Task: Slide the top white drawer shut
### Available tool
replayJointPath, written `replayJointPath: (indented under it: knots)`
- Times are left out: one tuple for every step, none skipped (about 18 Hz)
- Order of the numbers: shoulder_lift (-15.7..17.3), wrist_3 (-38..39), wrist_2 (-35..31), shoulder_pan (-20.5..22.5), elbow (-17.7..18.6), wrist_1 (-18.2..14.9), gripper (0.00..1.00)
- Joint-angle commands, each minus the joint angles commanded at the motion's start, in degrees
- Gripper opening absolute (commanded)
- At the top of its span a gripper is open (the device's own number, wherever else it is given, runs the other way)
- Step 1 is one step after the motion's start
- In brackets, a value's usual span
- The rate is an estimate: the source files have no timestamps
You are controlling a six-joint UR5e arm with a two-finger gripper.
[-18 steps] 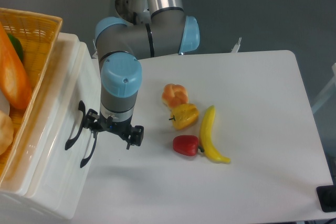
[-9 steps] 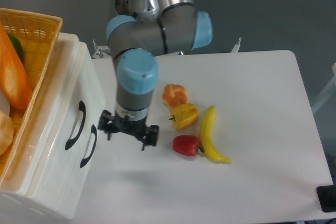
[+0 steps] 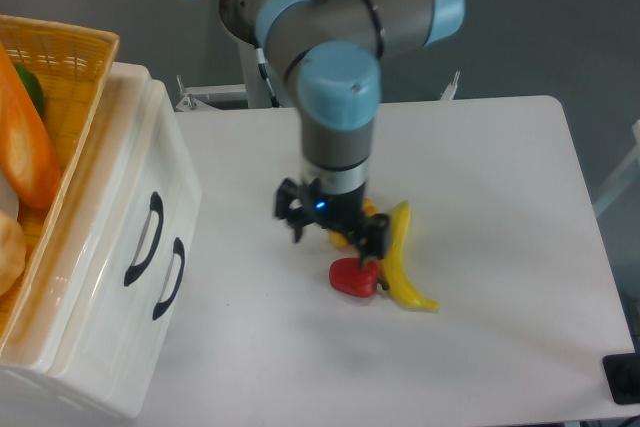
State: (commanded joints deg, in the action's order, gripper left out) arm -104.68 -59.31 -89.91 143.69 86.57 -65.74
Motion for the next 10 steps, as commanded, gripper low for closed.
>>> replayJointPath:
  knots:
    - [0.44, -1.49, -0.18, 0.62, 0.09, 0.00, 1.00]
    - [0.71, -3.07, -0.70, 1.06, 0.17, 0.00, 1.00]
    - [0.88, -4.48, -1.92, 1.32, 0.35, 0.00, 1.00]
    - [0.97, -5.71, -3.16, 1.59, 0.35, -0.17, 1.00]
    - [1.23, -6.60, -3.78, 1.85, 0.52, -0.44, 1.00]
    - [1.85, -7.22, -3.70, 2.20, 0.79, -0.53, 1.00]
    - [2.29, -7.74, -3.78, 2.64, 1.31, -0.62, 1.00]
    - [2.99, -8.44, -3.61, 3.43, 1.49, -0.70, 1.00]
    - [3.34, -9.06, -3.61, 4.05, 1.58, -1.40, 1.00]
    - [3.35, -9.50, -3.61, 4.23, 1.58, -2.19, 1.00]
